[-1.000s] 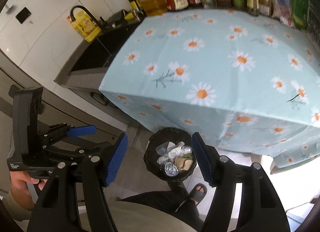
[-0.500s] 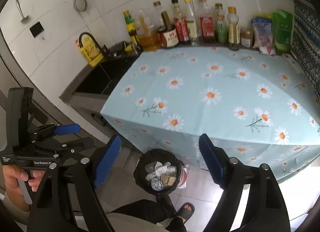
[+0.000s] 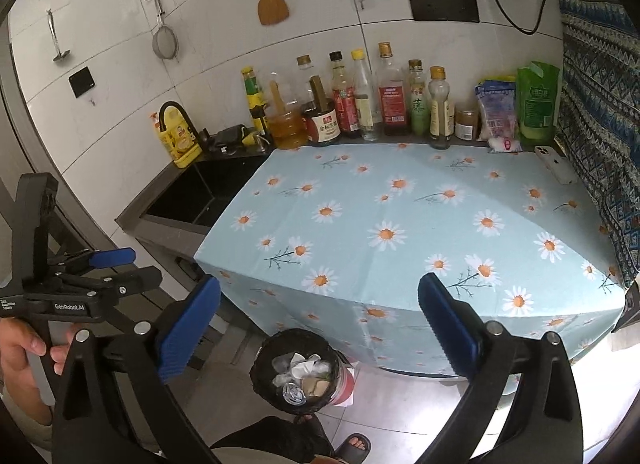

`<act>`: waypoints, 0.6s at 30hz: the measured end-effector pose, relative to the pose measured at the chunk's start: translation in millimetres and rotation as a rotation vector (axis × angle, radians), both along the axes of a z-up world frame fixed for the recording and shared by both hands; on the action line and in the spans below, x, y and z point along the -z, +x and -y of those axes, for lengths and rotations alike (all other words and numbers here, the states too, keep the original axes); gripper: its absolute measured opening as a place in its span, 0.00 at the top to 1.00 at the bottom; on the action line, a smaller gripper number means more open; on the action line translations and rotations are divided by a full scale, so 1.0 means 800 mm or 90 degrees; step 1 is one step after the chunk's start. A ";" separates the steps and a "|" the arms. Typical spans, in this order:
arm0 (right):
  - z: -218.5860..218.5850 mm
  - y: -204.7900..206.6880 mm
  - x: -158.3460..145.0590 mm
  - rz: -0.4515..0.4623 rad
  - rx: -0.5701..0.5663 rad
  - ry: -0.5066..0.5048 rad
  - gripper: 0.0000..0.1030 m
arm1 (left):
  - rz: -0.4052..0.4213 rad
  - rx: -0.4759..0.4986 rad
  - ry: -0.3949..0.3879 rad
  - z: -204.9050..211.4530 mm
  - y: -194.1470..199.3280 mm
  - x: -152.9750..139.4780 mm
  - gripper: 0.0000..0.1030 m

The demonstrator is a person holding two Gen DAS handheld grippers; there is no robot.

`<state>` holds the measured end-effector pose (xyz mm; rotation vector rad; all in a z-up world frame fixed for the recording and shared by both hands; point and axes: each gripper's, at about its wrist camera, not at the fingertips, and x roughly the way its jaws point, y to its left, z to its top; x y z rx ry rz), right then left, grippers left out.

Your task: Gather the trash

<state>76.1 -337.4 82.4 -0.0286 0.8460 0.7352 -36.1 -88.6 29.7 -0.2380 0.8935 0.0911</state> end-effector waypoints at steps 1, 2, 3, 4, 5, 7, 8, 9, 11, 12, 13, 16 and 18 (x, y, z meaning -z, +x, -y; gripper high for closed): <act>0.002 0.001 0.000 -0.002 0.001 0.002 0.05 | 0.002 0.003 0.001 0.002 0.000 -0.001 0.07; 0.004 0.002 0.000 -0.003 0.002 0.003 0.05 | 0.003 0.004 0.006 0.004 0.000 -0.002 0.07; 0.007 0.004 0.000 -0.004 0.004 0.003 0.05 | 0.003 0.004 0.009 0.005 0.000 -0.003 0.07; 0.008 0.004 0.000 -0.004 0.005 0.004 0.05 | 0.004 0.004 0.010 0.007 0.000 -0.004 0.07; 0.009 0.004 0.001 -0.004 0.006 0.003 0.05 | 0.004 0.004 0.010 0.007 0.000 -0.004 0.07; 0.011 0.005 0.001 -0.006 0.006 0.002 0.05 | 0.003 -0.003 0.016 0.009 0.001 -0.004 0.07; 0.012 0.004 0.001 -0.006 0.005 0.003 0.05 | 0.003 -0.003 0.021 0.010 0.002 -0.005 0.07; 0.013 0.003 0.001 -0.005 0.006 0.004 0.05 | 0.003 0.000 0.022 0.011 0.002 -0.004 0.07; 0.012 0.003 0.000 -0.005 0.011 0.000 0.05 | 0.001 0.003 0.024 0.014 0.001 -0.004 0.07; 0.012 0.002 0.000 -0.002 0.012 0.000 0.05 | 0.001 0.003 0.026 0.014 0.001 -0.003 0.07; 0.012 0.002 0.001 -0.002 0.014 -0.002 0.05 | 0.000 0.003 0.027 0.015 0.000 -0.003 0.07; 0.013 0.000 0.002 -0.006 0.015 -0.001 0.05 | 0.001 0.006 0.029 0.016 -0.001 -0.005 0.07; 0.013 0.000 0.003 -0.005 0.016 -0.003 0.05 | 0.007 0.012 0.032 0.018 -0.003 -0.007 0.07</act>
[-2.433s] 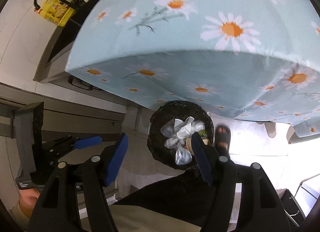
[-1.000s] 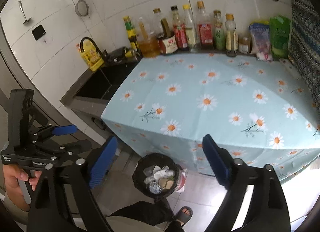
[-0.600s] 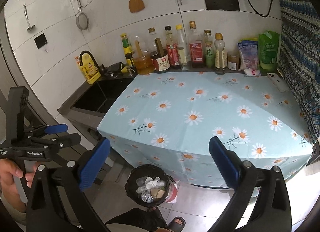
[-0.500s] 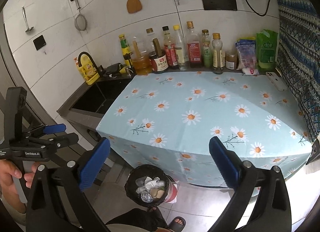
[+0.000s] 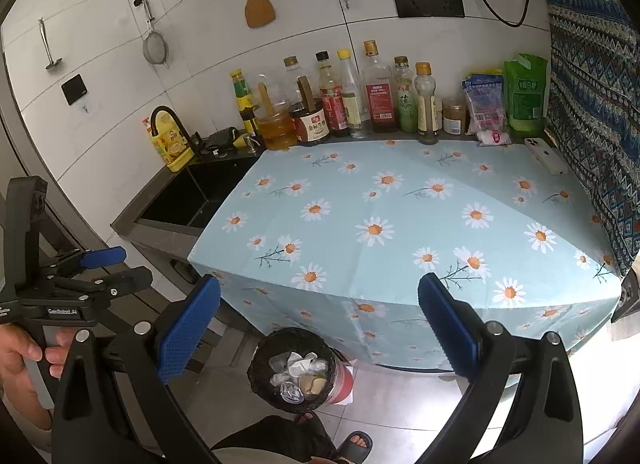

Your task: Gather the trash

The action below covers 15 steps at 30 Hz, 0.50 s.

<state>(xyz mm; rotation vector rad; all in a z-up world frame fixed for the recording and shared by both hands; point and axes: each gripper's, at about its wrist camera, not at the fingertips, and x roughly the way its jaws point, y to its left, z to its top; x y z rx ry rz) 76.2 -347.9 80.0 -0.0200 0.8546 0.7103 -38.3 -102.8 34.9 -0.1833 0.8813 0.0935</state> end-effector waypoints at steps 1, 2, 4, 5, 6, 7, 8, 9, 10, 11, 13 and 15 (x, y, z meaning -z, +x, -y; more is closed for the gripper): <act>0.000 0.000 0.000 -0.001 0.000 0.001 0.05 | 0.000 0.001 0.004 0.001 -0.001 0.000 0.07; 0.000 -0.001 0.001 -0.003 -0.001 0.001 0.05 | 0.000 0.000 0.006 0.002 -0.001 0.000 0.07; 0.000 -0.002 0.001 0.000 -0.001 0.001 0.05 | 0.000 0.002 0.007 0.004 -0.003 0.000 0.07; 0.000 -0.003 0.000 0.002 -0.001 -0.001 0.05 | 0.000 0.003 0.007 0.005 -0.003 0.000 0.07; 0.000 -0.003 0.001 0.002 -0.001 -0.001 0.05 | 0.001 0.004 0.007 0.006 -0.004 0.000 0.07; 0.000 -0.003 0.001 0.001 -0.001 0.001 0.05 | 0.001 0.005 0.007 0.006 -0.005 0.000 0.07; 0.000 -0.004 0.001 0.002 -0.002 0.001 0.05 | 0.000 0.005 0.007 0.006 -0.005 0.000 0.07; -0.001 -0.003 0.001 0.004 -0.002 -0.002 0.05 | 0.000 0.004 0.007 0.006 -0.005 0.000 0.07; -0.001 -0.003 0.001 0.004 -0.002 -0.003 0.05 | 0.000 0.005 0.007 0.007 -0.006 0.000 0.07; -0.001 -0.004 0.001 0.005 -0.003 -0.004 0.05 | 0.000 0.004 0.007 0.007 -0.006 0.001 0.07; -0.001 -0.005 0.000 0.004 -0.001 -0.004 0.05 | -0.001 0.004 0.005 0.007 -0.007 0.002 0.06; -0.002 -0.006 0.000 0.002 -0.001 -0.004 0.05 | -0.002 0.004 0.003 0.007 -0.007 0.002 0.07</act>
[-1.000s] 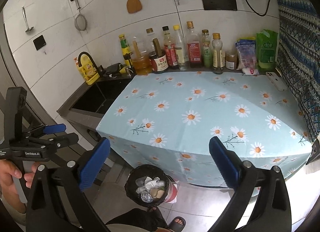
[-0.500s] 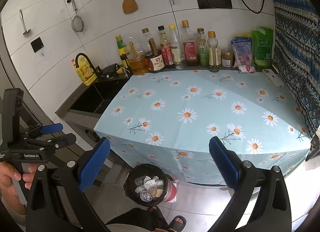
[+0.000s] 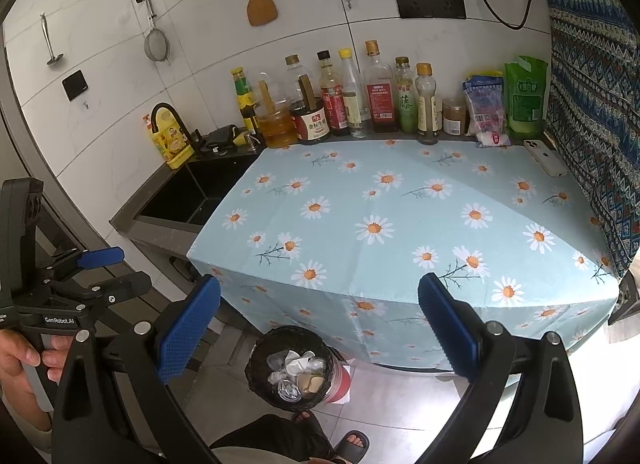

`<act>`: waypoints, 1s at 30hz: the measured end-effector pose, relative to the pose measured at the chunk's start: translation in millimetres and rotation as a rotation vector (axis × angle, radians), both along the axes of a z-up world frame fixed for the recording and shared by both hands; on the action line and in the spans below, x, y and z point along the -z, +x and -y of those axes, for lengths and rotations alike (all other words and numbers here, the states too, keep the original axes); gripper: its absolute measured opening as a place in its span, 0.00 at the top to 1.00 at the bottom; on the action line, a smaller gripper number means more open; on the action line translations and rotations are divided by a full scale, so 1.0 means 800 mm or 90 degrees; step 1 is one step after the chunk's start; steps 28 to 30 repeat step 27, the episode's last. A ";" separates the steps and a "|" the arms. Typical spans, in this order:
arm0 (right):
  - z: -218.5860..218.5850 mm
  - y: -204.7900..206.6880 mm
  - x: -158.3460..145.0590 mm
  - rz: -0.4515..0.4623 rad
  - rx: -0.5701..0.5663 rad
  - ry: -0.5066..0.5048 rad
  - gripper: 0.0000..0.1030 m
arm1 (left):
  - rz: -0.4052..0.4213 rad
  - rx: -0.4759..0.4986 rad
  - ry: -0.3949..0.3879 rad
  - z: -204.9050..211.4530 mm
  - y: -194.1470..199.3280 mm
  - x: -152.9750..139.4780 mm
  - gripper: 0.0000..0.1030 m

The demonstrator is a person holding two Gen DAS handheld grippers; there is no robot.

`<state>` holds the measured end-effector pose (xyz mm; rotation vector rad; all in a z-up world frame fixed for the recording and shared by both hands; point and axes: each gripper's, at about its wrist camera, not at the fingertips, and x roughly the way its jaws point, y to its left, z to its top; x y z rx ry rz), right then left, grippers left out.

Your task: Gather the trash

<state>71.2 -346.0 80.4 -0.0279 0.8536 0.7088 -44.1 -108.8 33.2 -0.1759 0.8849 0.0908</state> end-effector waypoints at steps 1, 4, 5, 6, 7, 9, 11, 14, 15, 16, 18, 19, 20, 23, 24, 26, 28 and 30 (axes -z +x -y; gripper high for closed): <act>0.000 0.000 0.000 0.001 0.000 -0.001 0.05 | 0.001 0.001 -0.001 0.000 0.000 0.000 0.07; 0.000 0.001 -0.001 0.003 -0.001 -0.003 0.05 | 0.000 0.003 -0.001 0.001 0.001 0.002 0.07; -0.001 0.001 0.000 0.002 0.000 -0.004 0.05 | -0.001 0.004 -0.001 0.002 0.001 0.003 0.07; 0.000 0.002 0.000 0.001 0.000 -0.004 0.05 | -0.001 0.004 -0.001 0.002 0.002 0.003 0.07; -0.001 0.003 0.000 0.001 0.000 -0.005 0.05 | -0.001 0.003 -0.001 0.003 0.002 0.003 0.07; -0.001 0.004 0.000 0.000 0.002 -0.008 0.05 | -0.001 0.003 0.000 0.004 0.003 0.004 0.07; 0.001 0.009 -0.001 -0.002 0.002 -0.008 0.05 | 0.000 0.006 -0.005 0.004 0.004 0.004 0.07; 0.002 0.011 0.000 -0.002 0.002 -0.008 0.05 | -0.006 0.004 -0.013 0.003 0.009 0.006 0.07; 0.002 0.011 0.000 -0.002 0.003 -0.010 0.05 | -0.006 0.006 -0.015 0.003 0.009 0.006 0.07; 0.002 0.012 0.000 -0.003 0.003 -0.010 0.05 | -0.004 0.008 -0.014 0.003 0.010 0.007 0.07; 0.001 0.016 0.001 -0.005 0.002 -0.011 0.05 | -0.005 0.008 -0.008 0.003 0.011 0.007 0.07; 0.001 0.017 0.002 -0.005 0.002 -0.011 0.05 | -0.006 0.009 -0.008 0.003 0.011 0.008 0.07; 0.000 0.018 0.002 -0.004 -0.001 -0.011 0.05 | -0.009 0.008 -0.010 0.002 0.012 0.009 0.07; -0.002 0.022 0.005 -0.009 0.000 -0.013 0.05 | -0.014 0.000 -0.014 -0.004 0.014 0.010 0.07; -0.003 0.025 0.006 -0.010 -0.001 -0.013 0.05 | -0.014 -0.001 -0.015 -0.005 0.015 0.010 0.07; -0.006 0.028 0.008 -0.012 -0.003 -0.014 0.05 | -0.015 -0.004 -0.014 -0.007 0.016 0.011 0.07; -0.007 0.029 0.009 -0.013 -0.004 -0.014 0.05 | -0.016 -0.005 -0.014 -0.008 0.016 0.011 0.07; -0.007 0.029 0.009 -0.013 -0.004 -0.014 0.05 | -0.016 -0.005 -0.014 -0.008 0.016 0.011 0.07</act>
